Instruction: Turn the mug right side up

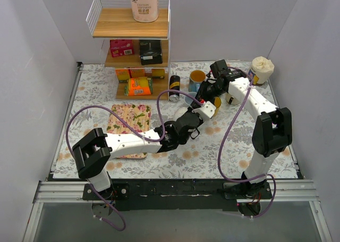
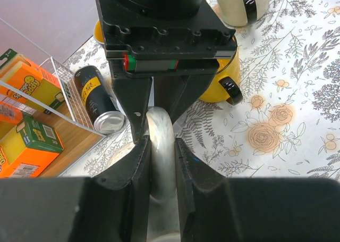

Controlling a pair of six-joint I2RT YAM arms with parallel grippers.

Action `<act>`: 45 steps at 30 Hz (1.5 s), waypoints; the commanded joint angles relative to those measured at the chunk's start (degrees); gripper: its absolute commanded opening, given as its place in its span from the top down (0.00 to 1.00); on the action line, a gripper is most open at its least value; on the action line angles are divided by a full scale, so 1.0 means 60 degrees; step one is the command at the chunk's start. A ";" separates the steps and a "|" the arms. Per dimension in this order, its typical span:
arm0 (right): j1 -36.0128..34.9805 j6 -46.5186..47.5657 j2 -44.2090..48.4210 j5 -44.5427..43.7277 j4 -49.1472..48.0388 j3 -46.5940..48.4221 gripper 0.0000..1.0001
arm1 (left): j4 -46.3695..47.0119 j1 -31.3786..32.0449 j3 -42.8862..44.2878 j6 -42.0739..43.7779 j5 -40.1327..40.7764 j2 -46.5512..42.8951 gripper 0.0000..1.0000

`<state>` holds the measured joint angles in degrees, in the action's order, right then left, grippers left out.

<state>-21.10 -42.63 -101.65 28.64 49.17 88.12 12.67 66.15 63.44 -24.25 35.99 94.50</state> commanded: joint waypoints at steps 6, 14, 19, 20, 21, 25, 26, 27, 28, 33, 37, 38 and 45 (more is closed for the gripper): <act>-0.0160 -0.0087 0.0446 0.0676 -0.0255 -0.0023 0.99 | 0.0775 -0.0053 0.0179 -0.0395 -0.0226 -0.0587 0.93; -0.0101 -0.0585 0.0973 0.0602 -0.0928 0.0138 0.99 | 0.0424 -0.0039 -0.0172 -0.1114 -0.0738 -0.1116 0.73; -0.0086 -0.0775 0.1135 0.0587 -0.1031 0.0021 0.99 | 0.0452 -0.0053 -0.0363 -0.1261 -0.0827 -0.1204 0.52; -0.0072 -0.0776 0.1164 0.0573 -0.1031 -0.0008 0.99 | 0.0496 -0.0053 -0.0421 -0.1261 -0.0842 -0.1247 0.52; -0.0072 -0.0805 0.1194 0.0573 -0.1060 -0.0037 0.99 | 0.0511 -0.0053 -0.0436 -0.1261 -0.0871 -0.1248 0.52; -0.0057 -0.0805 0.1282 0.0544 -0.1134 -0.0169 0.99 | 0.0423 -0.0039 -0.0466 -0.1495 -0.0769 -0.1452 0.38; -0.0072 -0.0819 0.1340 0.0514 -0.1148 -0.0213 0.99 | 0.0409 -0.0053 -0.0509 -0.1553 -0.0725 -0.1525 0.33; -0.0057 -0.0790 0.1384 0.0485 -0.1149 -0.0242 0.99 | 0.0423 -0.0053 -0.0582 -0.1641 -0.0695 -0.1715 0.25; -0.0043 -0.0776 0.1442 0.0470 -0.1149 -0.0272 0.99 | 0.0394 -0.0053 -0.0612 -0.1685 -0.0652 -0.1833 0.21; 0.0147 -0.0615 0.1969 0.0295 -0.1441 -0.0637 0.99 | -0.0366 -0.0068 -0.0481 -0.2212 -0.0578 -0.2623 0.02; 0.0586 -0.0322 0.2599 0.0002 -0.1676 -0.1091 0.99 | -0.1186 -0.0156 -0.0174 -0.2929 -0.0768 -0.3530 0.02; 0.0703 -0.0234 0.2876 -0.0144 -0.1676 -0.1165 0.99 | -0.1493 -0.0228 -0.0129 -0.3221 -0.0797 -0.3678 0.02; 0.1612 0.0820 0.4122 -0.1227 -0.1589 -0.1634 0.99 | -0.2944 -0.0931 0.0442 -0.4365 -0.1089 -0.4134 0.02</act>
<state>-13.52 -41.12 -82.41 23.68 42.22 77.91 2.39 62.98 63.05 -45.04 30.79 71.31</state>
